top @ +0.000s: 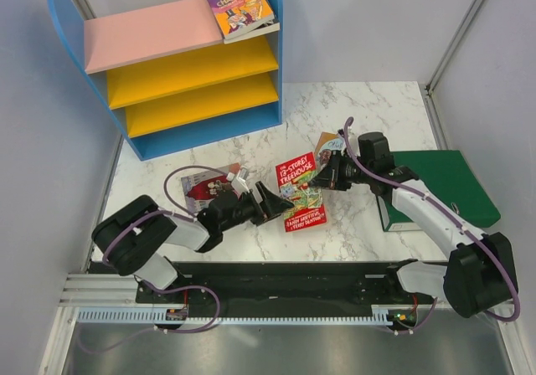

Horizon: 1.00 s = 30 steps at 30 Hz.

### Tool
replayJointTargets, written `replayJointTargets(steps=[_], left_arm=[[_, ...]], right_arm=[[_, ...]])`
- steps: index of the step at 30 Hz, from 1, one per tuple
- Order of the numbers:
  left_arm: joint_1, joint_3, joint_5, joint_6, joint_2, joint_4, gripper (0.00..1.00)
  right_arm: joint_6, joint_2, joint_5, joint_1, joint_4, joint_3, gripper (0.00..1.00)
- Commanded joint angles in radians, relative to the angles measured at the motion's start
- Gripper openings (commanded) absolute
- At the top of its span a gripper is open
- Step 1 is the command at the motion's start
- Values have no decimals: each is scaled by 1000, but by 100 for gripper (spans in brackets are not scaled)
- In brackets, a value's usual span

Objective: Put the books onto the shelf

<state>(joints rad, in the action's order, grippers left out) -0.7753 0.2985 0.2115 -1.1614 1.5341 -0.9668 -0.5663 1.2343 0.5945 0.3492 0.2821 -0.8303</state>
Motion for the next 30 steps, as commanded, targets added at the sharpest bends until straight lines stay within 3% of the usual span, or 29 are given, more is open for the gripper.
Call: replayJointTargets(steps=[1, 4, 7, 10, 11, 12, 13, 14, 18, 21, 25, 30], left_arm=[[-7, 51, -8, 26, 34, -214, 99], [-8, 96, 6, 3, 66, -211, 97], [-10, 142, 34, -32, 107, -214, 87], [-10, 166, 61, -70, 152, -265, 20], [-10, 168, 63, -83, 158, -277, 2], [-10, 165, 65, -89, 159, -295, 2], [-10, 160, 68, -93, 156, -302, 2], [-9, 159, 66, -93, 149, -302, 2], [8, 149, 65, -89, 69, -215, 2], [33, 162, 62, -81, -20, -115, 2], [86, 223, 88, -67, -110, 3, 2], [142, 289, 163, -90, -134, 28, 2]], right_arm=[[-55, 1, 120, -4, -129, 23, 1], [-69, 13, 155, -4, -153, 39, 2], [-75, 21, 182, -4, -164, 49, 2], [-70, 27, 188, -4, -164, 59, 3], [-70, 27, 179, -4, -164, 60, 6], [-70, 27, 171, -4, -159, 62, 9], [-69, 28, 160, -6, -152, 65, 28], [-67, 27, 143, -7, -143, 66, 38], [-49, 13, 56, -21, -94, 72, 67], [-50, -1, 36, -35, -87, 82, 77], [-69, -27, 22, -53, -87, 89, 81], [-90, -78, 51, -90, -119, 97, 92]])
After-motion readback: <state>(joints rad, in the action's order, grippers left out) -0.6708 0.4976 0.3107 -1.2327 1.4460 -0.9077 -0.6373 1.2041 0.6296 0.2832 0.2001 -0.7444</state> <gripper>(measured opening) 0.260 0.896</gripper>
